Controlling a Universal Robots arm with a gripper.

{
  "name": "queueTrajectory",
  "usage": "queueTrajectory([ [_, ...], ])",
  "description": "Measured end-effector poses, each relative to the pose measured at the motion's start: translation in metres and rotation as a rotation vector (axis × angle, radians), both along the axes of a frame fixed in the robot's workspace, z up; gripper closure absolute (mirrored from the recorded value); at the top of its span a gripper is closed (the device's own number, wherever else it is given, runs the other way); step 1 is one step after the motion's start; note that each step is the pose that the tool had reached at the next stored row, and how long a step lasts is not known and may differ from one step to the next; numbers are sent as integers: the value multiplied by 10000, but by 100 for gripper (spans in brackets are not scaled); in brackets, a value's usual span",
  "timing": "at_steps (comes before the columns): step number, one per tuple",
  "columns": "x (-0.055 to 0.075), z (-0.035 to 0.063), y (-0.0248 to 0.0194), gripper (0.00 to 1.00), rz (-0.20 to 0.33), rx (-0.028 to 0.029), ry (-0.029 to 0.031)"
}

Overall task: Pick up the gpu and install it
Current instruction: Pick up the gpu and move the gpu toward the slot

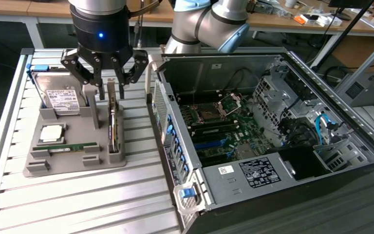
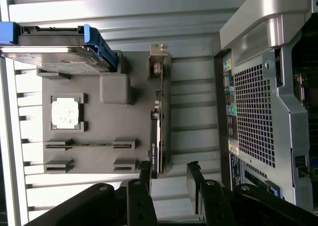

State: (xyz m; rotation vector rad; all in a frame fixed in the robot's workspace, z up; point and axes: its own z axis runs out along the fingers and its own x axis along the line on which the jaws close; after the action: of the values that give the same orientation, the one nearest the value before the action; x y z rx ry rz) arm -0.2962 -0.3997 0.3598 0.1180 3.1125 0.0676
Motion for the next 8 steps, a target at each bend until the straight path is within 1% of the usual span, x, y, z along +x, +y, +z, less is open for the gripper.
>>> queueTrajectory([
  [8, -1, -23, 0, 58, 0, 0, 0],
])
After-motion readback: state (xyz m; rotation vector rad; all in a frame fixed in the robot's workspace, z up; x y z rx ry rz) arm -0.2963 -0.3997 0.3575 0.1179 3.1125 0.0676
